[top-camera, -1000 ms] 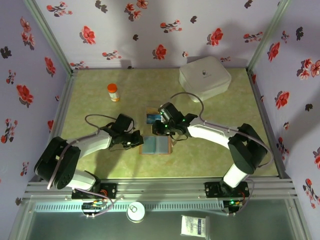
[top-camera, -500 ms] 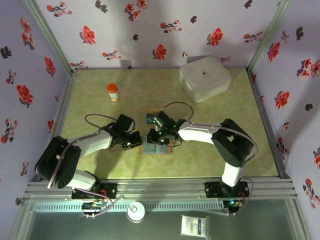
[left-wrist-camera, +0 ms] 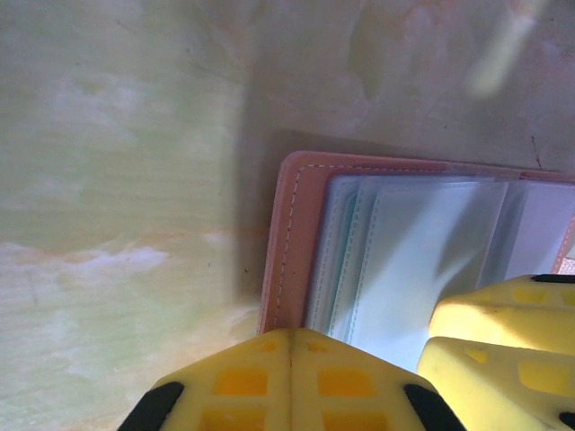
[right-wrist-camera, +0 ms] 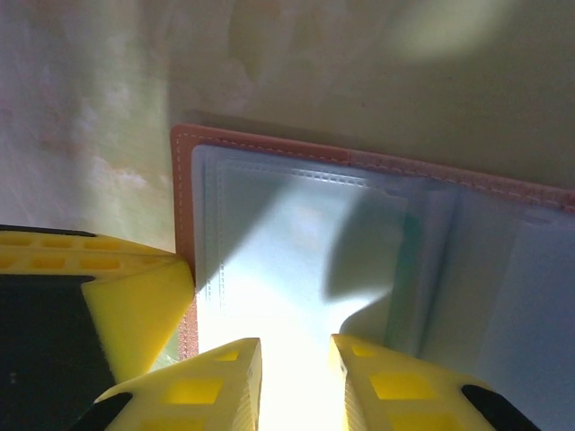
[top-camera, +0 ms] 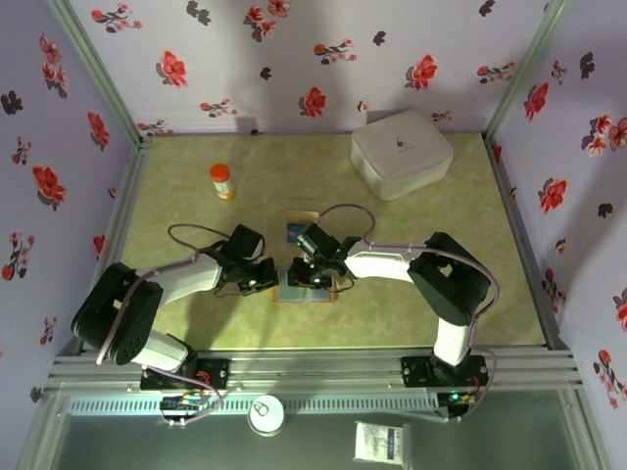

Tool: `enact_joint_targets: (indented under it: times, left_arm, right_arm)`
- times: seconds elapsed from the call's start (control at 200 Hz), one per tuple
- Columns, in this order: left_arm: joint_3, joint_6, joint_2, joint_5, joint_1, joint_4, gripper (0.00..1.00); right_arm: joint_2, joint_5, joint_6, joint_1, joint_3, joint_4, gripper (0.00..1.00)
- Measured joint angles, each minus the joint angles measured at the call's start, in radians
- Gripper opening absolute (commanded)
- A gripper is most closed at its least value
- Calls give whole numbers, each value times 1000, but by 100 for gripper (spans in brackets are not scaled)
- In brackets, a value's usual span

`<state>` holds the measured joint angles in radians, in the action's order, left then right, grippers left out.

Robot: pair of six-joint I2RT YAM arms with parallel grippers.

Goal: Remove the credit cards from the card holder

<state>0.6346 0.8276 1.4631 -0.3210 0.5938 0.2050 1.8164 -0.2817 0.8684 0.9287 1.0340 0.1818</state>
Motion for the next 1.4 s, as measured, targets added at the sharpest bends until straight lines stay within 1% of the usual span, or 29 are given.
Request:
enact_joint_targets:
  times: [0.455, 0.8, 1.095, 1.255, 1.4]
  left_arm:
    - [0, 0, 6, 0, 0, 3, 0]
    - [0, -3, 7, 0, 0, 8, 1]
    - [40, 7, -82, 6, 4, 46, 10]
    - [61, 31, -86, -2, 29, 31, 20]
    - [61, 53, -56, -13, 55, 5, 29]
  right_arm:
    - [-31, 46, 0, 0, -22, 31, 26]
    - [-67, 35, 0, -6, -87, -35, 25]
    - [-100, -29, 8, -37, -186, -177, 24]
    - [-109, -64, 24, -60, -235, -251, 24]
    - [-115, -94, 41, -80, -269, -312, 24]
